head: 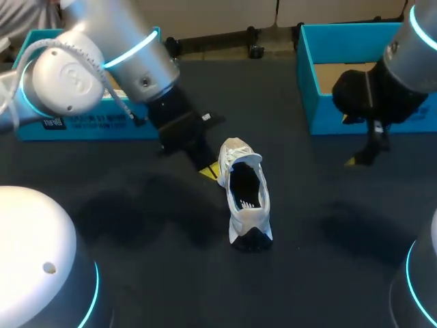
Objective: Take the shoe out of the shoebox, open the shoe tongue, remove and reinsert the insole, then place the shoe into the shoebox
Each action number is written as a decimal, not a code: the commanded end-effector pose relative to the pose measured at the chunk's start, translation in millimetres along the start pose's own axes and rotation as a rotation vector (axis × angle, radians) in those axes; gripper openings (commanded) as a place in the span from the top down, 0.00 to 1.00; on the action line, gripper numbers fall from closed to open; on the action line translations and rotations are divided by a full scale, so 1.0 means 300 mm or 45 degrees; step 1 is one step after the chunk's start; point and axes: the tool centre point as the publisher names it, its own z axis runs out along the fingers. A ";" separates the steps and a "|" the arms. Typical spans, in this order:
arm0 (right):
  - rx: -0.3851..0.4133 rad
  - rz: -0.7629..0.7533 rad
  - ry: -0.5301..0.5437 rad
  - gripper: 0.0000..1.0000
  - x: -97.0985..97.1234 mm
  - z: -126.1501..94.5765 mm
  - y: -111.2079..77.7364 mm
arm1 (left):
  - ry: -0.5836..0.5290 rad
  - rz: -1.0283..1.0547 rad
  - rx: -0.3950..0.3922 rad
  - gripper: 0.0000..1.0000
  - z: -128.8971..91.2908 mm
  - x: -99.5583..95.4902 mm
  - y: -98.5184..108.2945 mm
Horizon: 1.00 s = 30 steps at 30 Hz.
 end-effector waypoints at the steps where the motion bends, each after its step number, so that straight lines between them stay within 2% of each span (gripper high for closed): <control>1: 0.008 -0.021 0.033 0.00 -0.015 -0.024 -0.060 | 0.145 0.021 0.005 1.00 0.017 -0.059 0.036; 7: 0.018 -0.003 0.026 0.00 -0.051 -0.038 -0.105 | 0.254 0.052 -0.014 1.00 0.055 -0.091 0.066; 17: 0.018 -0.003 0.026 0.00 -0.051 -0.038 -0.105 | 0.396 0.117 -0.079 1.00 0.128 -0.145 0.101; 21: 0.018 -0.003 0.026 0.00 -0.051 -0.038 -0.105 | 0.469 0.115 -0.082 1.00 0.167 -0.150 0.113; 30: 0.018 -0.003 0.026 0.00 -0.051 -0.038 -0.105 | 0.536 0.132 -0.176 1.00 0.251 -0.152 0.156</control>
